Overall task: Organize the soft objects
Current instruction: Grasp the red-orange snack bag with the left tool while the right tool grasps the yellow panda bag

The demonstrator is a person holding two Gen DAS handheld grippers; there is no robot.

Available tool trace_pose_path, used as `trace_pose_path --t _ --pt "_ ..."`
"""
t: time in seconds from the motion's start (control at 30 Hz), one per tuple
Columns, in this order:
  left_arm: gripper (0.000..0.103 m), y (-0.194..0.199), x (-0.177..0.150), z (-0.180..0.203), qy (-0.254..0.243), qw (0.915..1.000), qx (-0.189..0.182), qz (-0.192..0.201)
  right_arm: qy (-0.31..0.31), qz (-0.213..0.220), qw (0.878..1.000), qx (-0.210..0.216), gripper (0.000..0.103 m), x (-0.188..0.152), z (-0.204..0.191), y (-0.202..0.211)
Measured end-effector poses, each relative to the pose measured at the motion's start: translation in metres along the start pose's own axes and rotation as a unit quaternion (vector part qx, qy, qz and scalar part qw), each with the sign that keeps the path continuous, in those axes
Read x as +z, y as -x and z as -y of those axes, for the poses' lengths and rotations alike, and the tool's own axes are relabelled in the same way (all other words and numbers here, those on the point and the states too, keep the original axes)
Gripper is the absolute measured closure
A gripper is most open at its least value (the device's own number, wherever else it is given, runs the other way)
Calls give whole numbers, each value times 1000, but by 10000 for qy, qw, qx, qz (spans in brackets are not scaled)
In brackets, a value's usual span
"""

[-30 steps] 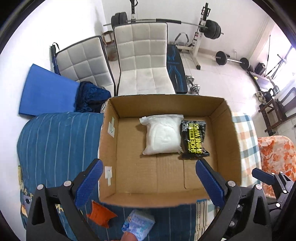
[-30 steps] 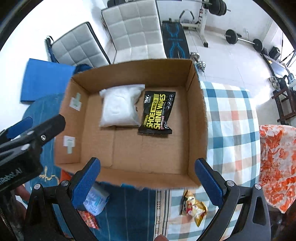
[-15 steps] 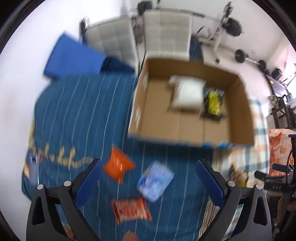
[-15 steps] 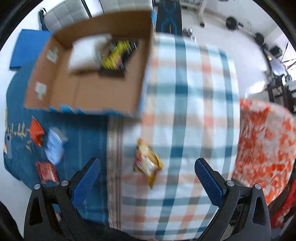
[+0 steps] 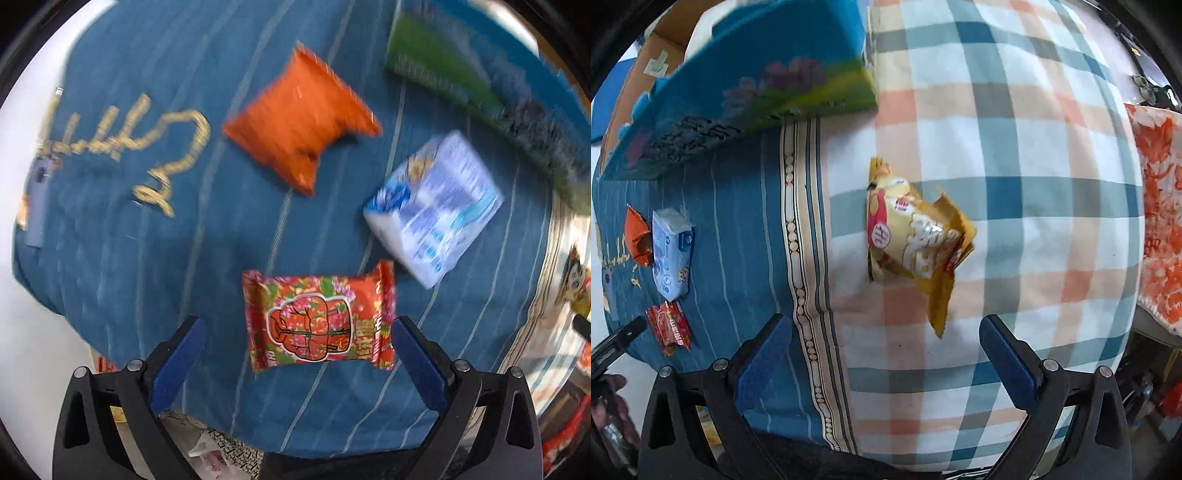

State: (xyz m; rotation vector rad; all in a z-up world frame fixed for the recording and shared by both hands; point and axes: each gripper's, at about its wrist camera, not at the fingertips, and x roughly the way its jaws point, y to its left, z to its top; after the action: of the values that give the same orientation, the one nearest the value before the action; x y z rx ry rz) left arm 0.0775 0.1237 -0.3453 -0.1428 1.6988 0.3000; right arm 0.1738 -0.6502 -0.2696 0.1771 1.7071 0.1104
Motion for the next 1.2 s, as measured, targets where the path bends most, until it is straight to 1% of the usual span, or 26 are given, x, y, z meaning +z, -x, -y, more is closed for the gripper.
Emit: trace_pose_path --t 0.07,0.1,0.17,0.2,0.23,0.27,0.3,0.33,0.37,0.4,0.43,0.53,0.6,0.67,0.7,0.73,0.8,0.83,0.87,0.9,0.93,0.97,1.0,1.03,1.13,1.2 --pt "0 -9 -3 4 -323 9995 19 -51 200 -48 9997 -126 0 0 -2 -1" --pt "0 -9 -5 10 -677 9977 20 -4 348 -81 9992 -184 0 1 -4 0" --pt "0 -7 -11 22 -1393 9901 187 68 677 -195 9969 -338 0 5 -10 2" --pt "0 -7 -14 29 -1806 9829 329 112 819 -242 9955 -416 0 4 -11 4" --pt "0 -9 -18 37 -2271 9722 550 145 987 -287 9934 -505 0 5 -13 6" --pt "0 -12 -20 42 -2593 9630 727 143 1114 -325 9916 -575 0 11 -19 5" --pt "0 -18 -23 49 -3003 9491 937 140 1237 -373 9893 -670 0 12 -21 6" --pt "0 -25 -25 55 -3323 9375 1033 46 1348 -409 9871 -759 0 13 -24 7" --pt "0 -30 -26 58 -3476 9315 1075 17 1449 -433 9850 -826 0 14 -28 7" --pt "0 -35 -25 61 -3615 9267 1029 -71 1556 -462 9826 -905 0 14 -32 7" --pt "0 -40 -23 64 -3724 9235 893 -223 1607 -471 9813 -949 0 14 -33 7" --pt "0 -46 -20 69 -3853 9186 736 -480 1682 -508 9792 -1012 0 14 -41 8" --pt "0 -45 -22 72 -3907 9160 767 -494 1660 -514 9800 -970 0 12 -44 11" --pt "0 -42 -24 74 -3982 9132 723 -481 1645 -517 9808 -911 0 10 -46 18" --pt "0 -44 -27 74 -4035 9108 678 -549 1656 -524 9808 -882 0 9 -47 20" --pt "0 -48 -31 74 -4099 9072 685 -652 1679 -532 9804 -879 0 7 -49 22" --pt "1 -61 -38 71 -4171 9018 867 -724 1714 -529 9793 -940 0 4 -51 24" --pt "3 -68 -41 71 -4174 9007 930 -760 1721 -519 9790 -961 0 7 -55 18" --pt "9 -73 -42 73 -4138 9024 930 -768 1706 -526 9789 -997 0 7 -55 18" --pt "14 -77 -42 73 -4068 9062 884 -747 1678 -518 9793 -1008 0 10 -56 13" --pt "22 -78 -42 74 -3992 9105 778 -743 1633 -474 9802 -1010 0 11 -57 8" --pt "31 -78 -43 76 -3872 9170 609 -743 1572 -469 9816 -978 0 11 -55 9" --pt "47 -75 -44 78 -3753 9230 506 -685 1524 -459 9827 -949 0 12 -53 10" --pt "52 -69 -46 81 -3584 9308 356 -624 1456 -424 9843 -907 0 14 -51 11" --pt "54 -59 -52 90 -3117 9485 435 -373 1192 -299 9898 -725 0 17 -42 16" --pt "54 -55 -53 99 -2700 9617 309 -348 1066 -257 9920 -627 3 21 -38 18"
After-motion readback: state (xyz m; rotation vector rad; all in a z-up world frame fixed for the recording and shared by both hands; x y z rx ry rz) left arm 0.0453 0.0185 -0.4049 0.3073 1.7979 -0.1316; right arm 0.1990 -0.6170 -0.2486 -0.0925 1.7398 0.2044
